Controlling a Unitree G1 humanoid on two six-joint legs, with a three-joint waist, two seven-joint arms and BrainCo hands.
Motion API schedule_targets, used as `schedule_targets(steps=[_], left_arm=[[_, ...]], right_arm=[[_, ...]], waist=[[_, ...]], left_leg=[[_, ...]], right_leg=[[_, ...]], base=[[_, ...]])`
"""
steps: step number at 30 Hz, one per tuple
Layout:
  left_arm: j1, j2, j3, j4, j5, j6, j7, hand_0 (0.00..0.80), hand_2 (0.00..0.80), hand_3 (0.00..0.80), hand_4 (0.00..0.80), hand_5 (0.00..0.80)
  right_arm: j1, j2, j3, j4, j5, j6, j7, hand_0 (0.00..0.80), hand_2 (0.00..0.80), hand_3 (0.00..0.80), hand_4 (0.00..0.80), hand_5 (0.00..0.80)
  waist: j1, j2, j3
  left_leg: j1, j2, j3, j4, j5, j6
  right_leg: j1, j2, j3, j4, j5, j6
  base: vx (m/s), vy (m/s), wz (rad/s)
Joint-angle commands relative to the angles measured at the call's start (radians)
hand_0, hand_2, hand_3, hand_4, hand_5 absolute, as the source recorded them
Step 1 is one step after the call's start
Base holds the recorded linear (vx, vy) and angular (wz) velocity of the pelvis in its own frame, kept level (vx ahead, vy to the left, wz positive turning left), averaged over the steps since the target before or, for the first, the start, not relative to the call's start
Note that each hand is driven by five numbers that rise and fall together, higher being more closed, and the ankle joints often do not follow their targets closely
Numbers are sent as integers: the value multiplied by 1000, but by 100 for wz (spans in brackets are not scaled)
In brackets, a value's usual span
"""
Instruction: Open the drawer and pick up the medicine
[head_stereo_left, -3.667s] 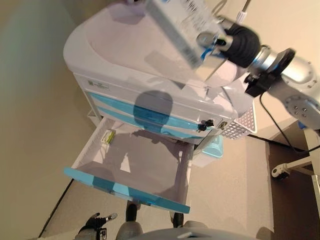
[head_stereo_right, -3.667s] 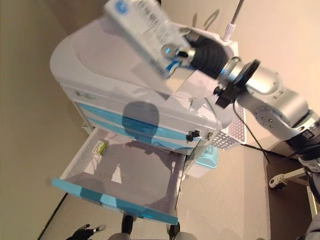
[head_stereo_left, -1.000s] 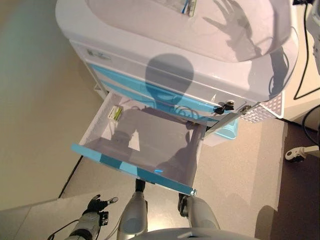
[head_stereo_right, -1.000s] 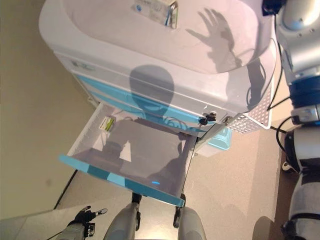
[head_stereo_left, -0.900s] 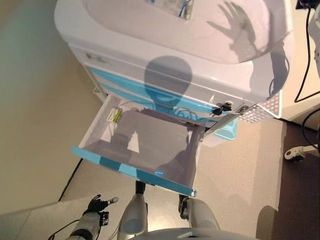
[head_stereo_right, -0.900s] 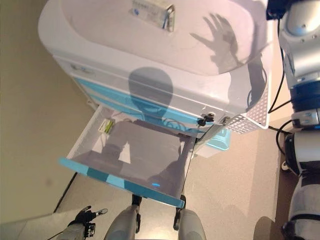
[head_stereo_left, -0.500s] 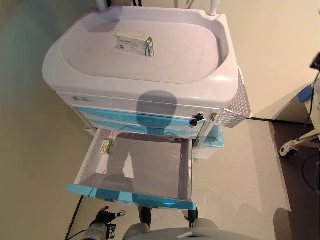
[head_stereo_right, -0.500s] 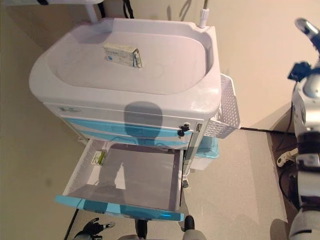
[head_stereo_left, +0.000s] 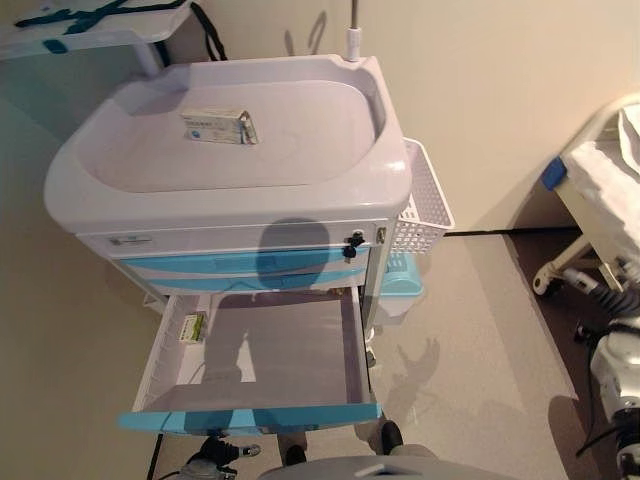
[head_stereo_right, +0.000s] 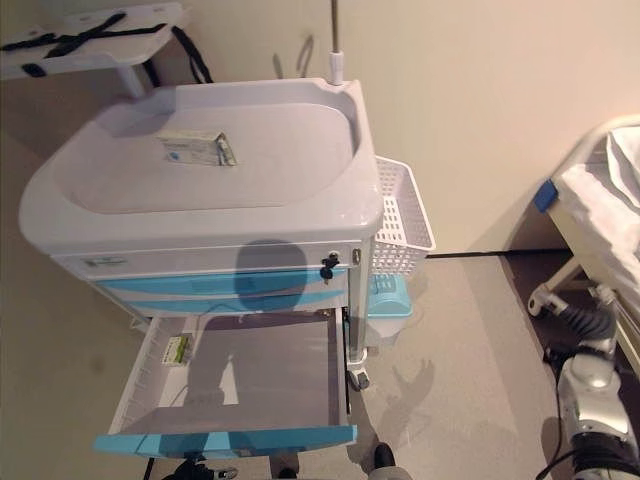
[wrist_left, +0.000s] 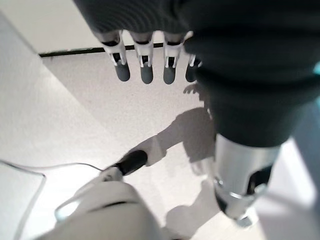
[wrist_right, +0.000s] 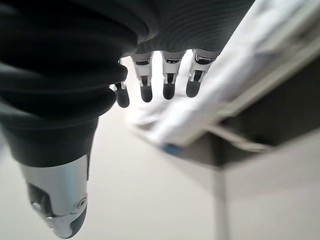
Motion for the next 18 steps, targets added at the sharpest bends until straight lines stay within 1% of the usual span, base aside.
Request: schedule_targets(steps=[1, 3, 4, 5, 6, 7, 8, 9, 11, 13, 14, 15, 16, 17, 18], left_arm=[[-74, 52, -45, -6, 95, -23, -59, 0, 0, 0, 0, 0], [-87, 78, -88, -59, 130, -29, -83, 0, 0, 0, 0, 0], [-89, 100, -97, -95, 137, -29, -97, 0, 0, 0, 0, 0], [-88, 124, -108, -151, 134, -30, -104, 0, 0, 0, 0, 0], [-99, 157, -132, -228, 125, -36, -113, 0, 0, 0, 0, 0], [-103, 178, -137, -265, 120, -35, -119, 0, 0, 0, 0, 0], [-121, 242, -156, -373, 91, -42, -140, 0, 0, 0, 0, 0], [-121, 243, -155, -374, 90, -41, -140, 0, 0, 0, 0, 0], [-150, 314, -172, -498, 48, -41, -162, 0, 0, 0, 0, 0], [-171, 374, -165, -588, 20, -41, -166, 0, 0, 0, 0, 0], [-200, 423, -164, -661, 8, -37, -166, 0, 0, 0, 0, 0], [-200, 424, -164, -662, 8, -36, -166, 0, 0, 0, 0, 0], [-243, 469, -163, -718, -1, -34, -160, 0, 0, 0, 0, 0], [-243, 469, -163, -719, -1, -34, -160, 0, 0, 0, 0, 0], [-254, 488, -158, -745, -6, -33, -158, 0, 0, 0, 0, 0]], right_arm=[[-33, 18, 38, -6, -66, -7, 66, 0, 0, 0, 0, 0], [10, 61, 80, 30, -95, 5, 100, 0, 0, 0, 0, 0], [23, 55, 89, 37, -121, 18, 120, 0, 0, 0, 0, 0], [38, 63, 100, 59, -134, 20, 125, 0, 0, 0, 0, 0], [39, 81, 127, 129, -134, 22, 134, 0, 0, 0, 0, 0], [35, 80, 133, 149, -136, 30, 146, 0, 0, 0, 0, 0], [34, 88, 170, 216, -159, 37, 168, 0, 0, 0, 0, 0], [32, 88, 171, 218, -159, 36, 168, 0, 0, 0, 0, 0], [19, 92, 215, 291, -190, 47, 182, 0, 0, 0, 0, 0], [3, 98, 249, 345, -211, 56, 195, 0, 0, 0, 0, 0], [-11, 106, 269, 386, -215, 61, 198, 0, 0, 0, 0, 0], [-12, 106, 269, 386, -215, 61, 198, 0, 0, 0, 0, 0], [-25, 118, 295, 449, -235, 67, 198, 0, 0, 0, 0, 0], [-26, 118, 296, 449, -235, 67, 198, 0, 0, 0, 0, 0], [-28, 120, 306, 461, -243, 70, 201, 0, 0, 0, 0, 0]], waist=[[-1, -23, 20], [-18, -17, 42], [-21, -16, 52], [-23, -15, 63], [-28, -14, 89], [-26, -14, 102], [-26, -19, 141], [-26, -20, 137], [-18, -26, 180], [-9, -29, 199], [-3, -32, 214], [-3, -32, 213], [5, -35, 227], [5, -35, 226], [7, -35, 232]], left_leg=[[-27, -52, 1, 81, -99, 42], [-41, -54, 9, 102, -106, 47], [-52, -54, 10, 116, -112, 49], [-67, -55, 12, 132, -117, 52], [-94, -59, 12, 159, -124, 55], [-110, -60, 7, 174, -124, 56], [-170, -67, -6, 245, -140, 56], [-178, -67, -5, 246, -138, 56], [-247, -71, -16, 322, -155, 58], [-307, -73, -23, 377, -165, 59], [-362, -72, -27, 424, -175, 62], [-365, -72, -27, 425, -176, 62], [-417, -71, -31, 473, -188, 65], [-420, -71, -30, 475, -189, 65], [-439, -70, -29, 493, -193, 67]], right_leg=[[-42, -1, 3, 105, -61, 56], [-65, 0, 16, 134, -67, 56], [-79, 0, 21, 151, -73, 55], [-96, -2, 24, 172, -80, 54], [-125, -5, 27, 203, -87, 54], [-137, -6, 26, 217, -88, 53], [-176, -15, 24, 257, -95, 49], [-182, -16, 25, 256, -91, 49], [-236, -25, 21, 303, -94, 44], [-285, -28, 15, 339, -94, 39], [-339, -32, 15, 382, -103, 35], [-341, -32, 15, 383, -104, 35], [-390, -38, 15, 425, -114, 30], [-393, -37, 15, 426, -115, 30], [-411, -39, 17, 443, -119, 28]], base=[[-22, 51, -9], [-53, 50, -17], [-93, 51, -25], [-140, 57, -18], [-154, 47, -14], [-251, 38, -12], [-177, 12, -2], [-220, 2, 6], [-198, -11, 15], [-197, -15, 11], [-153, -4, 12], [-168, -6, 24], [-75, -9, 17], [-99, -7, 17], [-52, 1, 5]])
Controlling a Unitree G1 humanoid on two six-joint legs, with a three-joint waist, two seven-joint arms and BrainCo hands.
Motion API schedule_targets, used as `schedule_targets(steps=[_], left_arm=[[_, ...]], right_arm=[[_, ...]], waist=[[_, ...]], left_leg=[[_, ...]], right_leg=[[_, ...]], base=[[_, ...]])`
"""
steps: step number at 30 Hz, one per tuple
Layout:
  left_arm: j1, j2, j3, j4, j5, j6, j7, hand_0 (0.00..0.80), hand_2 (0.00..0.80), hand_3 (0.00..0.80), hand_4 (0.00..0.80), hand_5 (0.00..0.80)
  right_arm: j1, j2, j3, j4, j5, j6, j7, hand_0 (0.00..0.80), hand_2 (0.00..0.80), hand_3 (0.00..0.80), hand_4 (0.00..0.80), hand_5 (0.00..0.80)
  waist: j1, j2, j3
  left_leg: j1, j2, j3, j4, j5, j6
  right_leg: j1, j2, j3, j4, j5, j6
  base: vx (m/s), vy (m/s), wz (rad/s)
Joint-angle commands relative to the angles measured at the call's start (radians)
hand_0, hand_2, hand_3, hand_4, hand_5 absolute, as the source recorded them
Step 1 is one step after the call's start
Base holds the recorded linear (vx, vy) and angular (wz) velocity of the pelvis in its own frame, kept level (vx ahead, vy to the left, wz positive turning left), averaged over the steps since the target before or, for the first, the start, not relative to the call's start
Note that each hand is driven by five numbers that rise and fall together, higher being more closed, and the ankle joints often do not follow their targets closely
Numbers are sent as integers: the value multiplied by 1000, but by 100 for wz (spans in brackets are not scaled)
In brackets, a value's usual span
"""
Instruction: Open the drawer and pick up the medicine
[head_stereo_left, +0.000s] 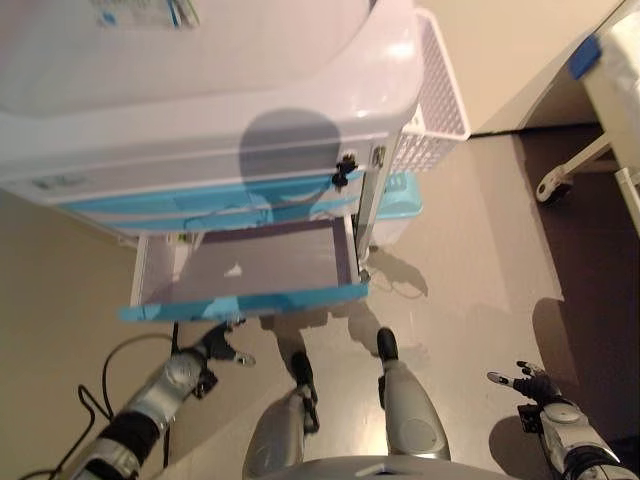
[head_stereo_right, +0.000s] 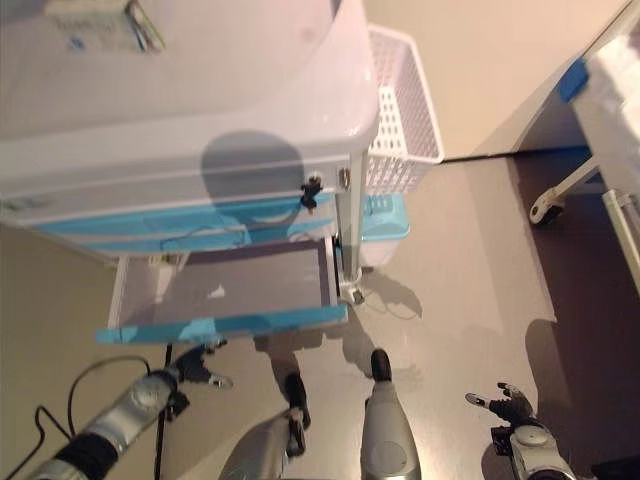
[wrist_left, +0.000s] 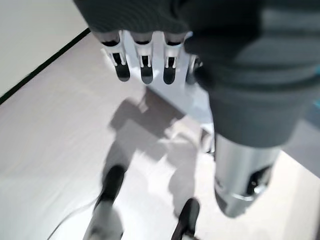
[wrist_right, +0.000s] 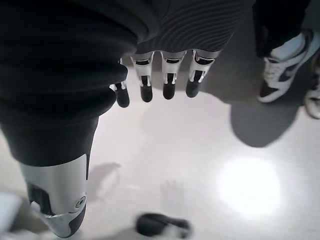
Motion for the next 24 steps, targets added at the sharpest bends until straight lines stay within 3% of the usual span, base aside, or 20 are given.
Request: schedule_targets(steps=[1, 6, 10, 15, 24], left_arm=[[-41, 63, 80, -82, -46, -30, 19, 0, 0, 0, 0, 0], [-108, 96, 111, -127, -46, -24, 56, 0, 0, 0, 0, 0], [-239, 105, 126, -69, -14, -19, 141, 0, 0, 0, 0, 0], [-424, 68, 101, 141, 53, -18, 282, 0, 0, 0, 0, 0], [-732, 85, -45, 545, 108, -4, 372, 0, 0, 0, 0, 0]], right_arm=[[24, -6, 47, 12, -49, 7, 8, 0, 0, 0, 0, 0], [29, 12, 64, 38, -55, 11, 12, 0, 0, 0, 0, 0], [32, 38, 93, 46, -49, 5, 16, 0, 0, 0, 0, 0], [19, 63, 132, 45, -41, -12, -4, 0, 0, 0, 0, 0], [-24, 73, 227, 35, -24, -47, -34, 0, 0, 0, 0, 0]], waist=[[3, -25, -39], [7, -32, -18], [3, -45, -1], [-11, -62, 9], [-44, -87, 14]], left_leg=[[-80, -37, -17, 203, -162, 35], [-156, -30, -16, 284, -189, 39], [-210, -20, -9, 341, -210, 43], [-231, -8, 2, 366, -221, 45], [-228, 11, 8, 386, -254, 37]], right_leg=[[-29, 6, -12, 111, -71, 25], [-104, 5, -6, 182, -93, 19], [-164, 11, 6, 227, -108, 14], [-193, 22, 16, 242, -114, 13], [-199, 40, 29, 259, -137, 25]], base=[[-69, 1, 10], [-45, -2, 8], [-19, 2, -1], [-7, 1, -7], [31, 2, -10]])
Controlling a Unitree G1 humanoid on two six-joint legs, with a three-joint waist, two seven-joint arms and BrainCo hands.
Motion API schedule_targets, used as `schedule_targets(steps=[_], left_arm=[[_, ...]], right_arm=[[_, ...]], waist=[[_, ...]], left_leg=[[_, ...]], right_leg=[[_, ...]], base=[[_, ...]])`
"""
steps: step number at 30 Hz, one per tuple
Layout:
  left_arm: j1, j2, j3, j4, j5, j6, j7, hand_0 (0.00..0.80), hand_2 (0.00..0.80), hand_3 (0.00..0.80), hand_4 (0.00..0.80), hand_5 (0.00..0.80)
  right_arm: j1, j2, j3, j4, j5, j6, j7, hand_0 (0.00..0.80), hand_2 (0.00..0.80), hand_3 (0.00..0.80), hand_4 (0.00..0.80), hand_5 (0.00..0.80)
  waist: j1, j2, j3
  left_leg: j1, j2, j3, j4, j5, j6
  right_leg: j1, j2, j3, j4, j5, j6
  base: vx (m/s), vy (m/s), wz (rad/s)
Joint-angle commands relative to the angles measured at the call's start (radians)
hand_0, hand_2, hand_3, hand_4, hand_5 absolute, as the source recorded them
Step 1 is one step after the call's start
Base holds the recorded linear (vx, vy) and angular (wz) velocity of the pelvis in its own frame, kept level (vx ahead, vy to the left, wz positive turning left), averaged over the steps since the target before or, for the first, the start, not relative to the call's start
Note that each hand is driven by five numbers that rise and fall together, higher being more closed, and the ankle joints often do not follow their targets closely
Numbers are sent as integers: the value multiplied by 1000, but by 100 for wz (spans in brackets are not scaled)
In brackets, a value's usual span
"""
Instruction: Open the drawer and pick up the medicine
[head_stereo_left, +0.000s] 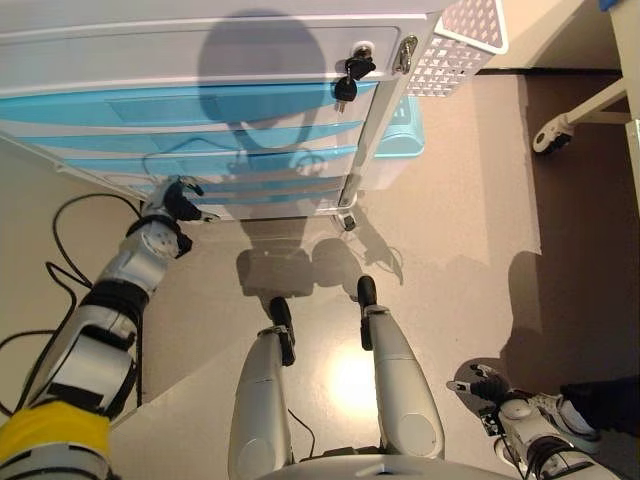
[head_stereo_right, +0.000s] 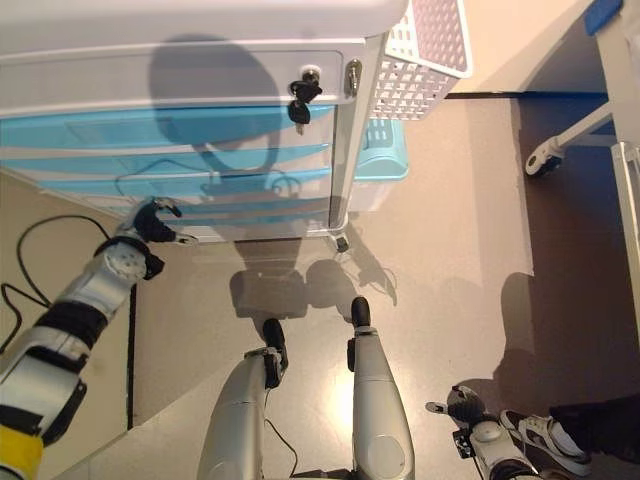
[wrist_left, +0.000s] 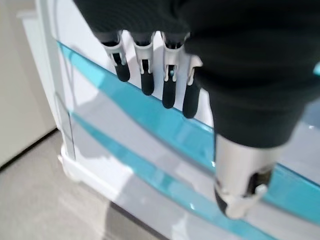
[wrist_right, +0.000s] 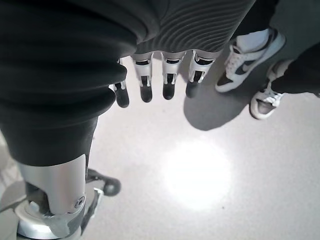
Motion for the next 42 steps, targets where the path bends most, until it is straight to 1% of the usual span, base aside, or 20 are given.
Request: schedule_targets(steps=[1, 2, 3, 6, 9, 12, 14, 15, 16, 18, 20, 22, 24, 25, 26, 27, 29, 34, 37, 42], left_arm=[[-110, 34, 25, 56, 35, -28, 93, 0, 0, 0, 0, 0], [-117, 30, 26, 61, 26, -31, 106, 0, 0, 0, 0, 0], [-122, 28, 25, 57, 24, -28, 107, 0, 0, 0, 0, 0], [-101, 24, 40, 59, 2, -33, 104, 0, 0, 0, 0, 0], [-30, 0, 93, -2, -74, -48, 82, 0, 0, 0, 0, 0], [114, -60, 187, -68, -203, -72, 48, 0, 0, 0, 0, 0], [247, -124, 256, -128, -325, -99, -5, 0, 0, 0, 0, 0], [306, -147, 273, -161, -340, -104, -23, 0, 0, 0, 0, 0], [306, -147, 273, -161, -340, -104, -23, 0, 0, 0, 0, 0], [438, -220, 319, -189, -400, -109, -52, 0, 0, 0, 0, 0], [509, -245, 337, -200, -394, -106, -75, 0, 0, 0, 0, 0], [563, -263, 325, -196, -343, -96, -105, 0, 0, 0, 0, 0], [607, -277, 340, -183, -343, -88, -123, 0, 0, 0, 0, 0], [645, -287, 352, -133, -325, -82, -151, 0, 0, 0, 0, 0], [646, -287, 352, -132, -325, -82, -151, 0, 0, 0, 0, 0], [685, -317, 374, -74, -317, -80, -156, 0, 0, 0, 0, 0], [702, -333, 386, -53, -308, -80, -157, 0, 0, 0, 0, 0], [773, -415, 415, 97, -255, -75, -144, 0, 0, 0, 0, 0], [802, -459, 417, 143, -236, -76, -129, 0, 0, 0, 0, 0], [820, -495, 388, 208, -173, -65, -116, 0, 0, 0, 0, 0]], right_arm=[[19, -25, 36, 10, 20, -18, -26, 0, 0, 0, 0, 0], [18, -23, 41, 10, 22, -22, -28, 0, 0, 0, 0, 0], [14, -18, 47, 16, 24, -23, -33, 0, 0, 0, 0, 0], [2, -7, 59, 28, 24, -20, -37, 0, 0, 0, 0, 0], [11, -2, 53, 24, 25, -13, -32, 0, 0, 0, 0, 0], [20, 8, 37, 21, 16, 1, -25, 0, 0, 0, 0, 0], [22, 12, 18, 21, 9, 8, -22, 0, 0, 0, 0, 0], [23, 9, 4, 21, 7, 10, -21, 0, 0, 0, 0, 0], [23, 9, 4, 21, 7, 10, -21, 0, 0, 0, 0, 0], [26, 15, -38, 36, 17, 15, -16, 0, 0, 0, 0, 0], [29, 15, -62, 44, 26, 18, -9, 0, 0, 0, 0, 0], [29, 16, -79, 59, 31, 22, -2, 0, 0, 0, 0, 0], [34, 14, -90, 78, 25, 23, 7, 0, 0, 0, 0, 0], [38, 10, -92, 83, 11, 28, 13, 0, 0, 0, 0, 0], [38, 10, -92, 83, 11, 28, 14, 0, 0, 0, 0, 0], [45, 17, -89, 92, -1, 31, 18, 0, 0, 0, 0, 0], [50, 25, -85, 95, -9, 32, 18, 0, 0, 0, 0, 0], [60, 62, -75, 117, -18, 35, 21, 0, 0, 0, 0, 0], [64, 90, -57, 135, -23, 33, 21, 0, 0, 0, 0, 0], [66, 121, -36, 149, -28, 37, 26, 0, 0, 0, 0, 0]], waist=[[-9, 2, -55], [-10, 0, -57], [-13, -5, -60], [-12, -4, -64], [-6, 3, -67], [8, 10, -72], [21, 17, -78], [25, 23, -80], [25, 23, -80], [37, 35, -93], [45, 44, -106], [52, 55, -124], [58, 62, -143], [61, 64, -169], [61, 64, -168], [67, 61, -200], [70, 59, -213], [88, 46, -277], [103, 35, -302], [111, 27, -330]], left_leg=[[44, -34, 24, 79, -150, 38], [46, -33, 25, 75, -149, 37], [35, -35, 31, 62, -117, 41], [44, -35, 27, 48, -110, 37], [76, -41, 18, 18, -100, 30], [125, -50, 7, -29, -87, 24], [168, -56, -5, -75, -71, 17], [191, -61, -15, -97, -63, 14], [191, -61, -15, -97, -63, 14], [258, -66, -32, -168, -33, 2], [306, -69, -46, -218, -16, -3], [353, -66, -58, -276, 12, -11], [395, -66, -69, -324, 31, -15], [434, -62, -79, -375, 52, -21], [437, -62, -79, -378, 53, -22], [480, -57, -88, -427, 73, -27], [500, -53, -91, -449, 83, -29], [559, -38, -94, -494, 93, -33], [596, -32, -91, -517, 96, -34], [649, -23, -88, -563, 110, -41]], right_leg=[[34, 8, 4, 64, -93, 32], [36, 8, 3, 61, -92, 33], [27, 4, 3, 43, -63, 29], [34, 5, -2, 37, -64, 29], [69, -1, -14, 24, -66, 28], [119, -3, -24, -6, -61, 27], [165, -5, -37, -39, -54, 25], [190, -5, -45, -58, -50, 25], [190, -5, -45, -58, -50, 25], [260, -6, -67, -112, -40, 22], [313, -2, -83, -154, -34, 20], [365, 2, -102, -195, -26, 17], [411, 4, -123, -234, -22, 15], [454, 15, -138, -276, -19, 15], [457, 15, -139, -278, -18, 15], [499, 25, -152, -322, -11, 13], [524, 29, -161, -345, -7, 13], [604, 43, -175, -436, 13, 13], [649, 51, -181, -474, 19, 14], [697, 60, -193, -493, 15, 12]], base=[[22, -20, -8], [-57, -31, -5], [-56, -41, -3], [3, -37, 0], [49, -42, 2], [52, -56, 3], [70, -76, 3], [60, -60, 4], [73, -62, 10], [99, -86, 23], [99, -91, 30], [99, -87, 23], [107, -83, 31], [76, -75, 36], [132, -105, 34], [74, -58, 20], [73, -72, 11], [66, -56, 10], [49, -40, 1], [30, -15, 2]])
